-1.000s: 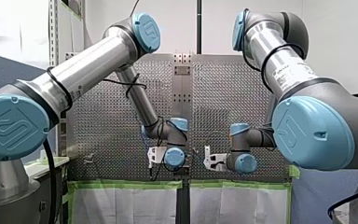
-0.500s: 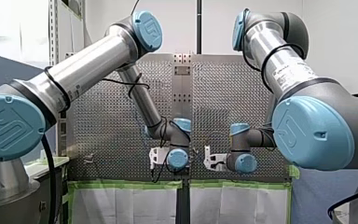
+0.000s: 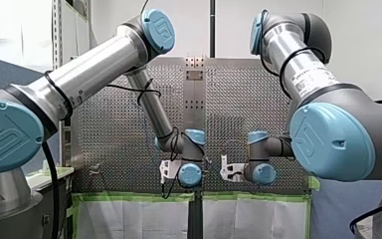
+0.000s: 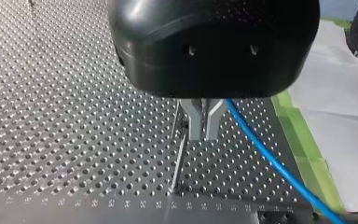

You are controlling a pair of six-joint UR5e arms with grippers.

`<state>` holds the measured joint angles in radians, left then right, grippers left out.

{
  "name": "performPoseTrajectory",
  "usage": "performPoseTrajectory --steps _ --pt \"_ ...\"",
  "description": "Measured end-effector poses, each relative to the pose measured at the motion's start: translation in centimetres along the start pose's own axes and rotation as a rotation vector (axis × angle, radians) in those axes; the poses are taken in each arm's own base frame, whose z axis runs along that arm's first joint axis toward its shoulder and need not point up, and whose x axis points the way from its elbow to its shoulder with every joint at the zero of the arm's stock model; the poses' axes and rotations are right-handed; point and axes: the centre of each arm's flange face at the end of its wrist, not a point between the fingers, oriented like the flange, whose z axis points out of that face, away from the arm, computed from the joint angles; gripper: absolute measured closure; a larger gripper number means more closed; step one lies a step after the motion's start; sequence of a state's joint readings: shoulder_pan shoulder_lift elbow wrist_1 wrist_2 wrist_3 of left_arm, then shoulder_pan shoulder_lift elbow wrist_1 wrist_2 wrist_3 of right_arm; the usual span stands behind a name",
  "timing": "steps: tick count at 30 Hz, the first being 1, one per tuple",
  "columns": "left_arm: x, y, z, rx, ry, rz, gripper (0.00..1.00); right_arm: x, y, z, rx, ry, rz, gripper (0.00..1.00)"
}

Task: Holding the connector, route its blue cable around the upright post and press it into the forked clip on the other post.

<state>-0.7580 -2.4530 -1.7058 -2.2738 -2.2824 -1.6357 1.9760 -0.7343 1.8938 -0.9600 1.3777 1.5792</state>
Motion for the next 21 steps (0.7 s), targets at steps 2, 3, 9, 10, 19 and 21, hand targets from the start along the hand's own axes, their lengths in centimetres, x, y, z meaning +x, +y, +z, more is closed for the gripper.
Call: performPoseTrajectory --steps 2,3,9,10,19,21 --pt "0.2 -0.1 0.1 0.008 0.002 0.004 0.99 0.1 0.3 0.1 -0.004 0.003 0.001 1.00" --pt "0.3 -0.2 0.1 0.010 0.003 0.005 0.99 0.1 0.4 0.1 -0.006 0.004 0.001 1.00" --pt "1.7 -0.8 0.7 0.015 0.024 0.015 0.99 0.3 0.8 0.4 -0.013 0.012 0.001 1.00" --pt "1.9 -0.9 0.8 0.016 0.025 0.013 0.99 0.4 0.9 0.5 -0.015 0.014 0.001 1.00" --pt "3.1 -1.6 2.6 0.010 0.040 0.008 0.99 0.6 1.9 0.7 -0.030 0.030 0.002 1.00" --pt "2.9 -1.8 3.0 0.008 0.037 0.001 0.99 0.7 2.1 0.8 -0.032 0.034 0.003 1.00"
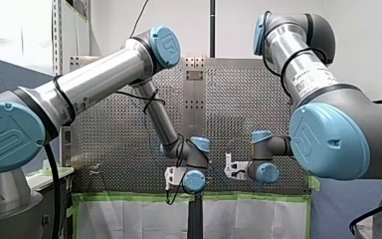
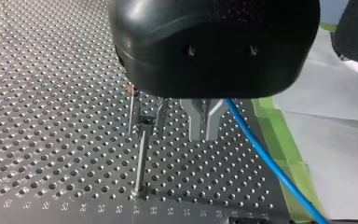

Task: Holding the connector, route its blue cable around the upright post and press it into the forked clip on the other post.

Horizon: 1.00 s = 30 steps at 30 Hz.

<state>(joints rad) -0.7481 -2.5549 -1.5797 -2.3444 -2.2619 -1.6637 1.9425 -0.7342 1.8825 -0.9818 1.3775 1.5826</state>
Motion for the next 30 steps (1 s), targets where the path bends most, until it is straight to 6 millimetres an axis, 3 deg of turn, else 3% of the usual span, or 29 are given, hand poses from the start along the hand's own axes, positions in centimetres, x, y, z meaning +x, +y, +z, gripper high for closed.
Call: performPoseTrajectory --steps 30 --pt "-1.6 0.1 2.8 0.000 0.003 -0.016 0.99 0.8 2.3 1.2 -0.028 0.017 0.023 1.00"
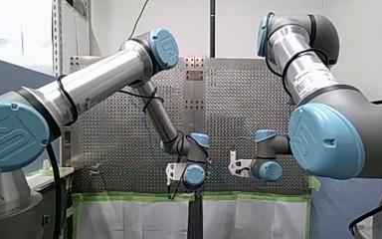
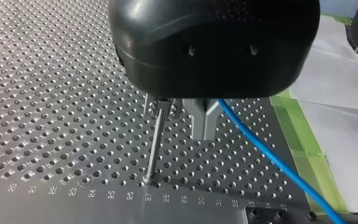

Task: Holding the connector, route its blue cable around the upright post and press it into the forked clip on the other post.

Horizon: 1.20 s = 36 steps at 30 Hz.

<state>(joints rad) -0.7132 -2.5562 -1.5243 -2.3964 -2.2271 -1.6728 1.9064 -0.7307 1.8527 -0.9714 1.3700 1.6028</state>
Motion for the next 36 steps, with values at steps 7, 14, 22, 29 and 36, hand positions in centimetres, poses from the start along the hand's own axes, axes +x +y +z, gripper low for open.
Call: performPoseTrajectory --steps 7,14,22,29,36 --pt "-0.02 0.01 0.04 0.000 0.000 0.002 0.95 -0.06 0.04 -0.01 -0.002 -0.003 -0.002 1.00" --pt "0.00 -0.26 -0.16 0.009 -0.002 0.005 0.45 -0.07 0.03 -0.02 -0.001 -0.004 -0.004 1.00" --pt "0.06 -0.55 -0.33 0.028 0.003 -0.012 0.35 -0.08 -0.01 -0.03 0.003 -0.004 -0.005 1.00" --pt "0.04 -0.44 -0.23 0.025 0.003 -0.025 0.48 -0.12 -0.12 -0.06 0.005 -0.006 -0.005 1.00" --pt "0.01 -0.19 -0.05 0.016 0.003 -0.030 0.86 -0.14 -0.22 -0.08 0.007 -0.009 -0.006 1.00"
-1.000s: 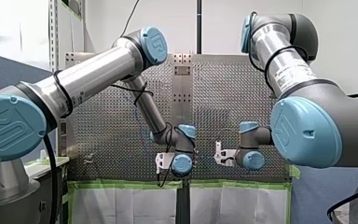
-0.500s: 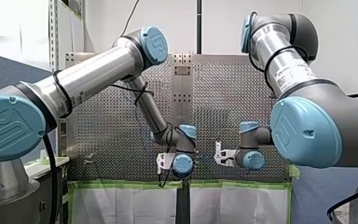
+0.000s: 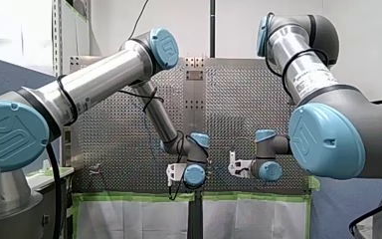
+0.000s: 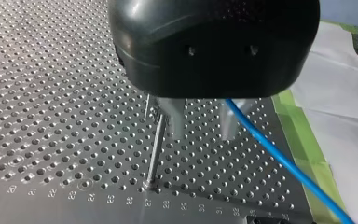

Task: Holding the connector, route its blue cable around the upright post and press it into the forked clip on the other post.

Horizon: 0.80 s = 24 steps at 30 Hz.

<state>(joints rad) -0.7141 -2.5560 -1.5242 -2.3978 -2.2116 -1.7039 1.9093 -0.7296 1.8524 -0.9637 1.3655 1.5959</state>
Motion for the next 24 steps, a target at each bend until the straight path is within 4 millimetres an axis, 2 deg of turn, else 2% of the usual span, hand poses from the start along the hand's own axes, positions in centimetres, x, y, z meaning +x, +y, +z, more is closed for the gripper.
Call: performPoseTrajectory --steps 1,2,5,9,24 --pt "-0.02 0.00 -0.01 -0.002 0.000 0.000 0.86 -0.01 -0.03 -0.01 0.001 0.000 0.000 1.00" --pt "-0.01 -0.01 -0.03 -0.002 0.000 0.000 0.91 -0.01 -0.04 0.00 0.001 0.000 0.000 1.00" --pt "0.00 -0.04 -0.07 -0.002 0.000 0.000 0.91 0.00 -0.05 0.00 0.001 0.000 0.000 1.00" --pt "0.01 -0.06 -0.09 -0.002 0.000 0.000 0.97 -0.01 -0.03 -0.01 0.000 0.000 0.000 1.00" --pt "-0.42 -0.37 0.55 0.013 -0.004 0.011 0.97 -0.01 0.29 0.06 -0.005 0.003 0.002 1.00"
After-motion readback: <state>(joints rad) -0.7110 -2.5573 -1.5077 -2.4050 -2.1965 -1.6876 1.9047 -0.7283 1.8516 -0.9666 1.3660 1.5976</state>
